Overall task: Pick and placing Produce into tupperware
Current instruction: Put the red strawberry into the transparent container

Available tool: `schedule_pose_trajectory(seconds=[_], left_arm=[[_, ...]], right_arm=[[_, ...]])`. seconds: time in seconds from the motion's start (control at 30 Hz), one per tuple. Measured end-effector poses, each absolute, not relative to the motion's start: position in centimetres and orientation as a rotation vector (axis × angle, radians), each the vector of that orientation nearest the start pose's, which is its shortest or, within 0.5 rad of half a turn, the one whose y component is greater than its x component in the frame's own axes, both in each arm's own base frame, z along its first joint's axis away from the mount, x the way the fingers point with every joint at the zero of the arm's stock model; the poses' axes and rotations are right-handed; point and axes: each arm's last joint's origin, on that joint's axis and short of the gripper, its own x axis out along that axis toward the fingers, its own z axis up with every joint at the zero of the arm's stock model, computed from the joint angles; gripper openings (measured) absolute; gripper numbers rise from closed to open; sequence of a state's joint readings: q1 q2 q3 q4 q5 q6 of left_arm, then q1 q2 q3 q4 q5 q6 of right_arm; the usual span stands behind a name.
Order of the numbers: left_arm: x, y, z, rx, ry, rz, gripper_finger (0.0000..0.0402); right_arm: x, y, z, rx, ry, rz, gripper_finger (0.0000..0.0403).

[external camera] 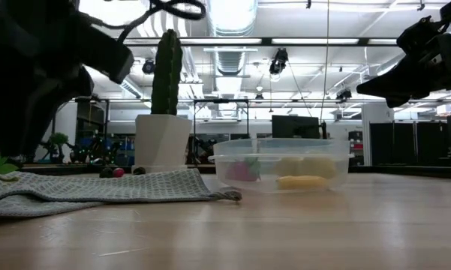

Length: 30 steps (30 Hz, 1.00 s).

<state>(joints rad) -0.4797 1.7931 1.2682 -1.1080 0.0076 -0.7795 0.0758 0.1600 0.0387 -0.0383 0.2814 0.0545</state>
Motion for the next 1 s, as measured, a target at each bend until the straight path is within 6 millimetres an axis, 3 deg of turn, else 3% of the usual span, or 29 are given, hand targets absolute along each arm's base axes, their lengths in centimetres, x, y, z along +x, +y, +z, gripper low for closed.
schedule_pose_trajectory(seconds=[0.7, 1.0], left_arm=[[28.1, -14.7, 17.0, -0.171, 1.666, 0.22, 0.0105], [28.1, -14.7, 16.9, -0.167, 1.66, 0.213, 0.0105]], right_arm=[[10.5, 0.0, 16.0, 0.031, 0.152, -0.21, 0.0009], [10.5, 0.0, 16.0, 0.03, 0.152, -0.209, 0.0009]])
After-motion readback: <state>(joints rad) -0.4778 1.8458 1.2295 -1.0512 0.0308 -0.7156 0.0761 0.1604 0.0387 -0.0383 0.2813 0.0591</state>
